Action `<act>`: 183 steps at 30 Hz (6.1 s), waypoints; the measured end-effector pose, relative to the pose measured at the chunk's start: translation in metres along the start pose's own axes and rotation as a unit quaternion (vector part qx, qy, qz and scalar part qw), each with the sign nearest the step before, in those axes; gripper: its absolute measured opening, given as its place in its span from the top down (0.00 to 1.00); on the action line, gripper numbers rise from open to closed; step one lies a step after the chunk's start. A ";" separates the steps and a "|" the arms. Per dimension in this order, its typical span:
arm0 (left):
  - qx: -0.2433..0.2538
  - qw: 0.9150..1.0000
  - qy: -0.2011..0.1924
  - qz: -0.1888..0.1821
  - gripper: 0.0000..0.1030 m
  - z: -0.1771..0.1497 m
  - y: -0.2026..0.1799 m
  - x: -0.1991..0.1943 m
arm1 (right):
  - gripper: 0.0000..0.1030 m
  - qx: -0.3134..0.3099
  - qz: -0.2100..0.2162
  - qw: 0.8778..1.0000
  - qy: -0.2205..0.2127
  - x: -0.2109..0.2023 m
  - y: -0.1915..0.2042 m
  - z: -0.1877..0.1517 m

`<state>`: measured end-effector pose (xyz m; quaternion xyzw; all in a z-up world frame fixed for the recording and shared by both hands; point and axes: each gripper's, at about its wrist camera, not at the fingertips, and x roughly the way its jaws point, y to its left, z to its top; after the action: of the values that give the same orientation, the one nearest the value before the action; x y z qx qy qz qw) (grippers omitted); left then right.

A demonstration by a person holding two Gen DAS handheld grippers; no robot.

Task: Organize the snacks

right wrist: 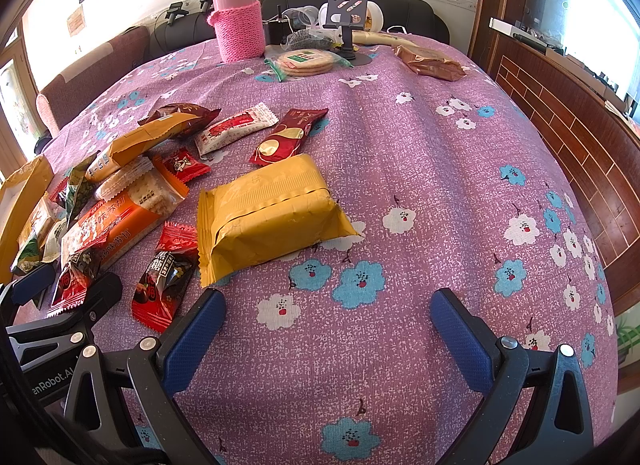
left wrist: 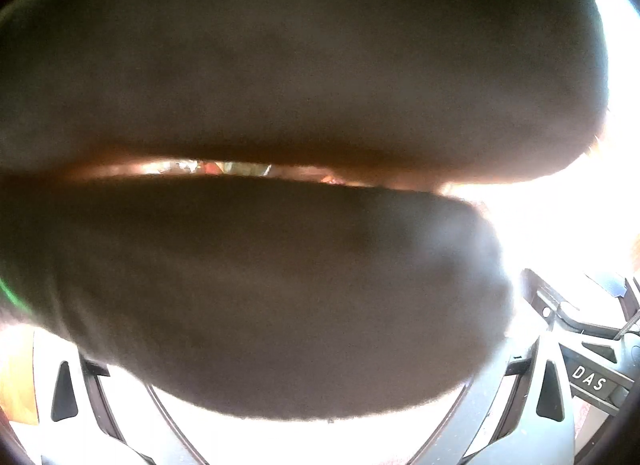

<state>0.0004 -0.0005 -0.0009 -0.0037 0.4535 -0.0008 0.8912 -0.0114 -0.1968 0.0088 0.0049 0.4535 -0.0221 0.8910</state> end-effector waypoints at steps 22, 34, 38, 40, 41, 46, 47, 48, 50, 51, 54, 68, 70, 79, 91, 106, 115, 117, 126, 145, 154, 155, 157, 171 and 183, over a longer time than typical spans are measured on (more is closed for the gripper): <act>0.001 1.000 0.000 0.000 0.00 0.000 0.001 0.001 | 0.00 0.000 0.000 1.000 0.000 0.000 0.000 0.000; 0.001 1.000 0.000 0.001 0.00 0.000 0.001 0.001 | 0.00 -0.001 0.000 1.000 -0.001 0.001 -0.001 0.000; 0.001 1.000 0.000 0.001 0.00 0.000 0.001 0.001 | 0.00 -0.001 0.000 1.000 -0.001 0.001 -0.001 0.000; 0.001 1.000 0.000 0.001 0.00 0.000 0.001 0.001 | 0.00 -0.001 0.000 1.000 -0.001 0.001 -0.001 0.000; 0.001 1.000 0.000 0.001 0.00 0.000 0.001 0.001 | 0.00 -0.001 0.000 1.000 -0.001 0.001 -0.001 0.000; 0.001 1.000 0.000 0.001 0.00 0.000 0.001 0.001 | 0.00 -0.001 0.000 1.000 -0.001 0.001 -0.001 0.000; 0.001 1.000 0.000 0.001 0.00 0.000 0.001 0.001 | 0.00 -0.001 0.000 1.000 -0.001 0.001 0.000 0.000; 0.001 1.000 0.000 0.001 0.00 0.000 0.001 0.001 | 0.00 -0.001 0.000 1.000 -0.001 0.001 0.000 0.000; 0.001 1.000 0.000 0.001 0.00 0.000 0.000 0.001 | 0.00 -0.001 0.000 1.000 -0.001 0.001 0.000 0.000; 0.001 1.000 0.000 0.001 0.00 0.000 0.000 0.001 | 0.00 -0.001 0.000 1.000 -0.001 0.001 -0.001 0.000; 0.001 1.000 0.000 0.001 0.00 0.000 0.000 0.001 | 0.00 -0.001 0.000 1.000 -0.001 0.001 0.000 0.000; 0.001 1.000 0.000 0.001 0.00 0.000 0.000 0.001 | 0.00 -0.001 0.001 1.000 0.000 0.001 0.000 0.000; 0.001 1.000 0.000 0.001 0.00 0.000 0.000 0.001 | 0.00 -0.001 0.001 1.000 0.000 0.001 0.000 0.000; 0.001 1.000 -0.001 0.001 0.00 0.000 0.000 0.001 | 0.00 -0.001 0.001 1.000 0.000 0.000 0.000 0.000; 0.001 1.000 0.000 0.001 0.00 0.000 0.000 0.001 | 0.00 -0.001 0.000 1.000 0.000 0.000 0.000 0.000; 0.001 1.000 0.000 0.001 0.00 0.000 -0.001 0.001 | 0.00 -0.001 0.000 1.000 0.000 0.000 0.001 0.000; 0.001 1.000 0.000 0.001 0.00 0.000 -0.001 0.001 | 0.00 -0.001 0.000 1.000 0.000 0.000 0.001 -0.001; 0.001 1.000 0.000 0.001 0.00 0.000 -0.001 0.001 | 0.00 -0.001 0.000 1.000 0.000 0.000 0.001 -0.001; 0.001 1.000 0.000 0.001 0.00 0.000 -0.001 0.001 | 0.00 -0.001 0.000 1.000 0.000 0.000 0.001 0.000; 0.092 0.990 0.042 -0.101 0.07 -0.028 -0.006 -0.034 | 0.00 0.015 -0.011 1.000 0.019 -0.002 0.008 -0.006; 0.003 0.984 -0.052 -0.172 0.14 -0.035 0.110 -0.119 | 0.08 -0.016 -0.042 0.999 0.007 -0.029 0.018 -0.027; -0.014 0.986 -0.060 -0.157 0.14 -0.036 0.129 -0.123 | 0.13 -0.018 -0.041 0.999 -0.002 -0.036 0.020 -0.029; -0.039 0.987 -0.070 -0.139 0.14 -0.038 0.160 -0.125 | 0.14 -0.021 0.001 1.000 -0.022 -0.053 0.027 -0.031; -0.024 0.981 -0.041 -0.187 0.33 -0.023 0.148 -0.099 | 0.75 -0.128 0.107 0.986 -0.025 -0.031 0.124 -0.019; 0.015 0.990 -0.011 -0.141 0.33 0.001 0.098 -0.038 | 0.75 -0.062 0.163 0.984 -0.030 -0.025 0.096 -0.014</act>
<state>-0.0215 0.0977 0.0297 -0.0542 0.4385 -0.1332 0.8872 -0.0333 -0.0997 0.0199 0.0229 0.4198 0.1519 0.8945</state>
